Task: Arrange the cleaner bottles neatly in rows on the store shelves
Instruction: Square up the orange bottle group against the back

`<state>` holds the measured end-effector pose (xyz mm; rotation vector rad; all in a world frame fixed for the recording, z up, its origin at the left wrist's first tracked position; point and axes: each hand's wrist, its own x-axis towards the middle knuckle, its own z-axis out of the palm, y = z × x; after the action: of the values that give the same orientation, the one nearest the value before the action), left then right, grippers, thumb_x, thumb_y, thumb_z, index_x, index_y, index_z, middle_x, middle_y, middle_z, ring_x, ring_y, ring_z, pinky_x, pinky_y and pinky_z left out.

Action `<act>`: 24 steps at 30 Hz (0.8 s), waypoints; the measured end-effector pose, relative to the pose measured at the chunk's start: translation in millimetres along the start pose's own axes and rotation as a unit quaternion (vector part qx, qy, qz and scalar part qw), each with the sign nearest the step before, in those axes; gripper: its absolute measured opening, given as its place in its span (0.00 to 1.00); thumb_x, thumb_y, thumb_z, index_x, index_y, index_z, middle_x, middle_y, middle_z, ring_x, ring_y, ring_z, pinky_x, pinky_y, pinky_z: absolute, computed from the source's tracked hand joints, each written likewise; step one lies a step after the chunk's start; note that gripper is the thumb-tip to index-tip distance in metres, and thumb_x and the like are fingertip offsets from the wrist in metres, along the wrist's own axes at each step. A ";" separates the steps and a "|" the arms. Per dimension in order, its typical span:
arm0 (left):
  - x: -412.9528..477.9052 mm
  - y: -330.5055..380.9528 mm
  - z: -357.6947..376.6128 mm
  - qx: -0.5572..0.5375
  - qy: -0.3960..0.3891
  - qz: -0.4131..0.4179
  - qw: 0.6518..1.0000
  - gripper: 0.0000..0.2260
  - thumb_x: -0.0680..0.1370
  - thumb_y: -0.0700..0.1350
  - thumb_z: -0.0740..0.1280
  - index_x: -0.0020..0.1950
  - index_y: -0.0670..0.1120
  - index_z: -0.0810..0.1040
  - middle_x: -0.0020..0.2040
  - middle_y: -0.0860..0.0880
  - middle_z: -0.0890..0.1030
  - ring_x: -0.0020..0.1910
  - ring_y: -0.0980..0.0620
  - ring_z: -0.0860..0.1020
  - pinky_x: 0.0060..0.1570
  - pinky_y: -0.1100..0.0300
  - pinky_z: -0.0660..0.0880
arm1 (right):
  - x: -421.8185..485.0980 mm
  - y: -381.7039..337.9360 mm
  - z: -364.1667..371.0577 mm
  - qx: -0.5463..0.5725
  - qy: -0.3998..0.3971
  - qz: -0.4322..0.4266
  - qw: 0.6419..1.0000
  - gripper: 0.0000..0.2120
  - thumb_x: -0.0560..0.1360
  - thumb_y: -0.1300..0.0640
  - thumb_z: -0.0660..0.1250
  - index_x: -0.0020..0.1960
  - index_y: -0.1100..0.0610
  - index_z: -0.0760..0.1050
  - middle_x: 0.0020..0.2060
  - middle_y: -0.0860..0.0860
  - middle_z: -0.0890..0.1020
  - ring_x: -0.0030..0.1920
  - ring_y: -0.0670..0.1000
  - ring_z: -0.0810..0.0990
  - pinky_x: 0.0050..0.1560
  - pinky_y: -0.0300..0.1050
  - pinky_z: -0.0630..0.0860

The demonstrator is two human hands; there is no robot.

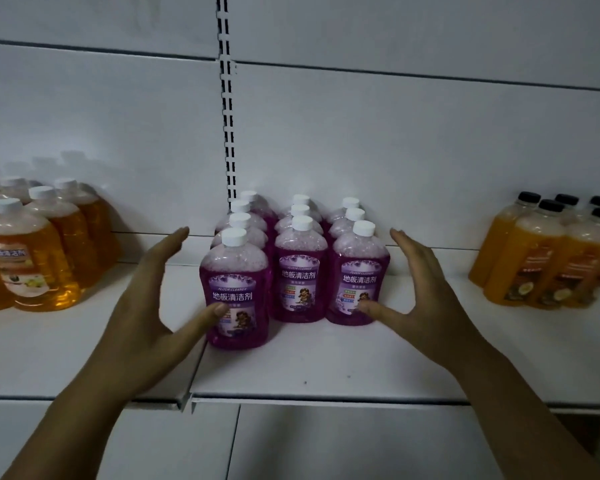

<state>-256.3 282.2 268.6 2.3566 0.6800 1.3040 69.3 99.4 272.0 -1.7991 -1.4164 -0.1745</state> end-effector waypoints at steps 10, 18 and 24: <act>-24.3 86.0 37.7 -0.008 -0.122 0.193 0.974 0.30 0.78 0.61 0.70 0.77 0.51 0.71 0.76 0.57 0.73 0.76 0.56 0.70 0.73 0.52 0.68 | -97.0 -41.2 -44.7 -0.095 -0.003 0.073 0.993 0.40 0.71 0.28 0.66 0.79 0.35 0.59 0.77 0.34 0.63 0.76 0.34 0.59 0.77 0.50 0.63; -36.5 150.2 138.4 -0.047 -0.260 0.257 0.929 0.33 0.79 0.70 0.63 0.81 0.57 0.66 0.77 0.59 0.71 0.77 0.56 0.69 0.74 0.56 0.63 | -207.9 -32.5 -129.3 -0.202 0.055 0.188 0.960 0.37 0.74 0.28 0.65 0.79 0.39 0.62 0.75 0.39 0.68 0.72 0.39 0.65 0.71 0.56 0.73; -61.9 225.7 211.3 -0.071 -0.320 0.286 0.900 0.33 0.79 0.72 0.61 0.81 0.60 0.64 0.77 0.61 0.70 0.76 0.57 0.68 0.74 0.55 0.64 | -292.7 -20.6 -197.5 -0.261 0.060 0.280 0.922 0.40 0.72 0.26 0.62 0.79 0.34 0.54 0.66 0.27 0.58 0.64 0.31 0.57 0.66 0.41 0.62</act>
<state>-50.6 45.5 237.1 2.7190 -0.3204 0.6191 18.4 -249.7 247.6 -2.5097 -0.7514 -0.3791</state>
